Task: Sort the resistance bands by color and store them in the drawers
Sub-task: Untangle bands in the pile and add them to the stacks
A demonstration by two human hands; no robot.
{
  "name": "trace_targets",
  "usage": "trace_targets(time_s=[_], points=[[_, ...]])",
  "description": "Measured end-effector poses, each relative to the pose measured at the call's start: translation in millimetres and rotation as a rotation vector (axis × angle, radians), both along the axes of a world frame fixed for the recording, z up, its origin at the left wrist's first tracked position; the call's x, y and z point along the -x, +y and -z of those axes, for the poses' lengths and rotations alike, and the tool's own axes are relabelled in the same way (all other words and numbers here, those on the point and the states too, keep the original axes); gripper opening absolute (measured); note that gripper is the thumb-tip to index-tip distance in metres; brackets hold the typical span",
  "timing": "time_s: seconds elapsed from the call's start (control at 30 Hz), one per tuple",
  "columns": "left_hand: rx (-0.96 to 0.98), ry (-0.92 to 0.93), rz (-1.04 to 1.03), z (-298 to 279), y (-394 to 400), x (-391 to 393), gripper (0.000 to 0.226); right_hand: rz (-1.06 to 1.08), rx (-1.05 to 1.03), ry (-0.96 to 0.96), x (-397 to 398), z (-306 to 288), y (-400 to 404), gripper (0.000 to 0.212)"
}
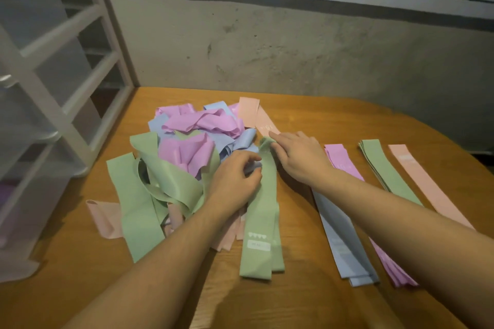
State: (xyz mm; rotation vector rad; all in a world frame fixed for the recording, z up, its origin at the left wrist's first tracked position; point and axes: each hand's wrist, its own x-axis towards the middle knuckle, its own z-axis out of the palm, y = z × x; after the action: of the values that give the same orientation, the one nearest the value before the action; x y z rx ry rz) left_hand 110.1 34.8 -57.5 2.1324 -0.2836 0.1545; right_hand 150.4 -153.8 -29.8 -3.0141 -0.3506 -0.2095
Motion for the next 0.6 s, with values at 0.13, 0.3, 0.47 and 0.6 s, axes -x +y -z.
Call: trace_targets(time_s=[0.13, 0.3, 0.47, 0.6], points=[[0.090, -0.003, 0.014, -5, -1, 5, 0.029, -0.065, -0.089, -0.093, 26, -23, -11, 0.047], [0.125, -0.131, 0.072, -31, -15, 25, 0.037, -0.164, -0.430, -0.070, 63, -63, -22, 0.032], [0.104, -0.076, 0.155, -50, -26, 56, 0.005, -0.247, -0.582, -0.077, 108, -95, -27, 0.033], [0.209, -0.002, 0.269, -66, -29, 91, 0.015, -0.257, -0.811, -0.077, 142, -117, -29, 0.022]])
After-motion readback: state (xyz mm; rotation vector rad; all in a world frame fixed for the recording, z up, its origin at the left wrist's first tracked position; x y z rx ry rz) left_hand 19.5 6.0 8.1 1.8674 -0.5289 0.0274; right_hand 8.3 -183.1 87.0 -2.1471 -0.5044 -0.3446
